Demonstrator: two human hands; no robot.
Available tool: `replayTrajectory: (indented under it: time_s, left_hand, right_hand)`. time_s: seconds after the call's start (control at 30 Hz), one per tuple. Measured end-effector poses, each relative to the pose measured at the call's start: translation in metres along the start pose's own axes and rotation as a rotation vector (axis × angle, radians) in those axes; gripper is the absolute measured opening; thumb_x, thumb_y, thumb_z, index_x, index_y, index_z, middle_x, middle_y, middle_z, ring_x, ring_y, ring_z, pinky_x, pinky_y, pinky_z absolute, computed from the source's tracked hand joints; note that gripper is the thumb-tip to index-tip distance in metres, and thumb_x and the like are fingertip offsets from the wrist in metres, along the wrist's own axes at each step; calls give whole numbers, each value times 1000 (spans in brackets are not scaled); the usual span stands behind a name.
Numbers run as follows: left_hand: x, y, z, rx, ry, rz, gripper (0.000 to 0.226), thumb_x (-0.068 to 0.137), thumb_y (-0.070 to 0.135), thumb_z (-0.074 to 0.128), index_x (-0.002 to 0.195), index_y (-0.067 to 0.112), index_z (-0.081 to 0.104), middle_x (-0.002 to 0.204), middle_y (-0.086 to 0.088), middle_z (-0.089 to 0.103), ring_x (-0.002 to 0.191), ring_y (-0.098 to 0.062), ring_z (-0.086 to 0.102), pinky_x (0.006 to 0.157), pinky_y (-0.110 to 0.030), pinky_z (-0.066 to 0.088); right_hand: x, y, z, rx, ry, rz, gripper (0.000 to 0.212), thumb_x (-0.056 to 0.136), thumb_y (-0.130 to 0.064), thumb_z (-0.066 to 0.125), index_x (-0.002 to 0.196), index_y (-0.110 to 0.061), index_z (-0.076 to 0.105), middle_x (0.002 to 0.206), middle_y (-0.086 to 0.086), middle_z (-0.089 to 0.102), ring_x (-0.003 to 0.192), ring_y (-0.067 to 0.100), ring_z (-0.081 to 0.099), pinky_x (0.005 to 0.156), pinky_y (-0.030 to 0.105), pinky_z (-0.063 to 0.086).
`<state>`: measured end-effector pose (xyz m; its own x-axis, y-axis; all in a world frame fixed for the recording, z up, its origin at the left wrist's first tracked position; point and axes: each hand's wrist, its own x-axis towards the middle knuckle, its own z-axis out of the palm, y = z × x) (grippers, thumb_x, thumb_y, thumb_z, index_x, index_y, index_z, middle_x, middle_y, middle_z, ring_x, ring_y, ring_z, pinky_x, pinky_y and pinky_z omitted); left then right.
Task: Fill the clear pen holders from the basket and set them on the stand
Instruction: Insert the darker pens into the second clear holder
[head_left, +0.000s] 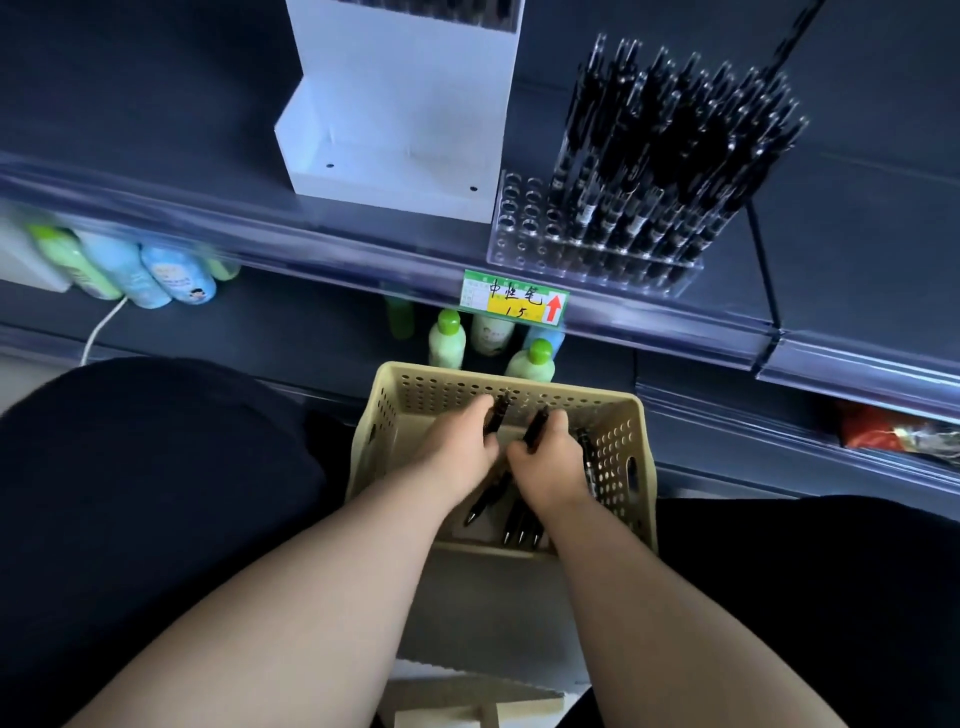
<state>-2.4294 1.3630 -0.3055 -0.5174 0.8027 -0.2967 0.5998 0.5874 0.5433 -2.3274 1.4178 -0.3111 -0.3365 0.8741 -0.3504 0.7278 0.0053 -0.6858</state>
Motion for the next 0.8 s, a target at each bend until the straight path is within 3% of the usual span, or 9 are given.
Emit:
replayTrajectory:
  time_s: [0.23,0.33,0.43,0.57,0.67,0.8]
  left_hand:
    - [-29,29,-40,-268,160,102,21,87,21,55,108,16,56,96,-6,67,88,-25,61,73,-28,46]
    - [-40,37,-58,-302,241,166,25,90,22,56,112,12,59,105,-2,63,94,-18,58,74,-20,38]
    - [-51,45,-75,-322,326,225,25,90,24,58,113,14,61,105,4,62,96,-11,57,71,-11,31]
    - [-58,58,-103,-341,401,291,30,87,27,63,115,16,63,108,6,62,99,-8,56,79,-13,36]
    - [-59,66,-125,-416,426,315,21,81,29,70,101,24,65,96,14,66,86,-2,60,76,-18,46]
    - [-51,78,-153,-497,440,330,24,73,32,77,80,37,56,81,20,63,75,9,57,67,-7,44]
  right_hand:
    - [-27,-39,-36,160,87,-160,7,95,-23,42,94,-16,41,78,8,59,59,16,52,59,27,37]
    - [-39,-55,-55,95,119,-288,17,96,-28,42,93,-13,48,82,6,58,68,17,51,64,26,35]
    - [-51,-66,-75,-6,221,-437,16,94,-24,50,99,-12,58,89,0,55,72,9,47,61,14,30]
    - [-65,-82,-105,121,251,-535,24,89,-16,57,106,-33,53,87,-14,60,73,2,55,66,16,44]
    - [-72,-99,-128,195,262,-585,30,90,-15,56,95,-43,47,80,-14,60,74,-3,56,61,7,44]
    - [-72,-128,-159,228,310,-708,24,91,-19,56,93,-43,50,79,-13,62,71,0,56,62,7,43]
